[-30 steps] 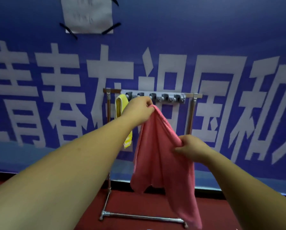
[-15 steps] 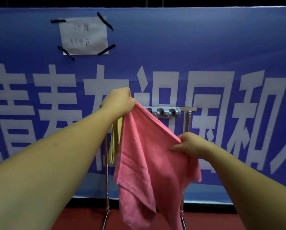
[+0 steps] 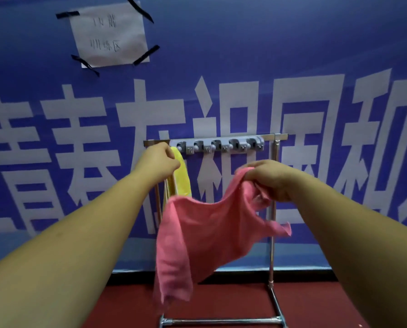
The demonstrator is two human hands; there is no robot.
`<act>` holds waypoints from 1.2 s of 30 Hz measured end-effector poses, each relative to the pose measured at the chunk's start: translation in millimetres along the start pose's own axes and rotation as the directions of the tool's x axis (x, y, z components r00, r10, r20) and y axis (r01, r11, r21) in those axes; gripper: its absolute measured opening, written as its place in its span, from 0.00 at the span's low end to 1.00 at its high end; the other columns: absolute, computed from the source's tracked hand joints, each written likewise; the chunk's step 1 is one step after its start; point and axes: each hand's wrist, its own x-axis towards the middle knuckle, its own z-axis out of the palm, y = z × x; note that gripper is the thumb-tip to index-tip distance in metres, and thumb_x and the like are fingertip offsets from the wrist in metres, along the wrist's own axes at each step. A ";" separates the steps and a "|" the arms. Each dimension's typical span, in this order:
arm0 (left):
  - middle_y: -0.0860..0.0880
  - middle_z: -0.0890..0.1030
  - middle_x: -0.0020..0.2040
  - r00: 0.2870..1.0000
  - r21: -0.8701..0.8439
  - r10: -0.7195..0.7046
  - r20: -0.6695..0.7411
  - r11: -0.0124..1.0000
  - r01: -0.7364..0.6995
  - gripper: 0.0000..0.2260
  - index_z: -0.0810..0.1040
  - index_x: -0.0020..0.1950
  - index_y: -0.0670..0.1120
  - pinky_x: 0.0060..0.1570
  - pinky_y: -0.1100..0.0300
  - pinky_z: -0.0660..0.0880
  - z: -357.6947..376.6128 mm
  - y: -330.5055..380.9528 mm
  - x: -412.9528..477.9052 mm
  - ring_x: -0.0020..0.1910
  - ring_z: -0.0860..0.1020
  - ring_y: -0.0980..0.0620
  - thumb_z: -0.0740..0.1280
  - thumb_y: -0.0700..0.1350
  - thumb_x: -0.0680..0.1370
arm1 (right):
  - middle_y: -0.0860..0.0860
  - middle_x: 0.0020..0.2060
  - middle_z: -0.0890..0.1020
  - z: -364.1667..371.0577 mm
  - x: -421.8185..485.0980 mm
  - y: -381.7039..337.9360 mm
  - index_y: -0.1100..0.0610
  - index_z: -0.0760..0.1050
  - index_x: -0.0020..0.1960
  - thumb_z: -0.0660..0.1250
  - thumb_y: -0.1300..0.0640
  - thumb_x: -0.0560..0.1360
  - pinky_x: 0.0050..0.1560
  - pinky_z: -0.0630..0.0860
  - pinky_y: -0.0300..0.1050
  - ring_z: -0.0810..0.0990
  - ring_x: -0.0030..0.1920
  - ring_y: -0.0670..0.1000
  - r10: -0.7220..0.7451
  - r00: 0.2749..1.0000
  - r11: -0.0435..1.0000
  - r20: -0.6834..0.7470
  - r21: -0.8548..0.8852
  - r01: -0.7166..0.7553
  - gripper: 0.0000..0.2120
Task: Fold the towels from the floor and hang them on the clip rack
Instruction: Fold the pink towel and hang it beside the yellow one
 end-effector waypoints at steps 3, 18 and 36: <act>0.46 0.80 0.41 0.974 -0.295 0.049 0.220 0.955 0.019 0.14 0.83 0.48 0.43 0.43 0.50 0.79 14.7 12.1 -14.5 0.41 0.79 0.47 0.71 0.54 0.83 | 0.59 0.42 0.84 33.2 13.6 -16.2 0.58 0.81 0.62 0.62 0.72 0.80 0.38 0.85 0.51 0.83 0.34 0.54 -0.008 1.000 0.972 -0.014 0.235 0.011 0.17; 0.40 0.86 0.47 0.896 -0.194 0.151 0.418 0.978 -0.074 0.08 0.82 0.49 0.42 0.47 0.46 0.84 59.5 3.8 -27.3 0.45 0.85 0.41 0.68 0.37 0.72 | 0.59 0.37 0.84 57.6 21.6 -27.2 0.64 0.80 0.49 0.63 0.69 0.81 0.27 0.83 0.43 0.84 0.32 0.53 0.104 0.994 0.681 -0.025 0.730 -0.053 0.08; 0.46 0.86 0.62 0.688 -0.578 0.319 0.652 0.797 0.178 0.20 0.78 0.69 0.50 0.72 0.48 0.77 60.6 25.5 -27.1 0.64 0.85 0.48 0.77 0.45 0.78 | 0.60 0.41 0.82 36.1 8.7 -15.8 0.63 0.77 0.63 0.67 0.71 0.78 0.27 0.74 0.39 0.78 0.31 0.50 0.048 0.964 0.987 0.261 0.137 -0.086 0.15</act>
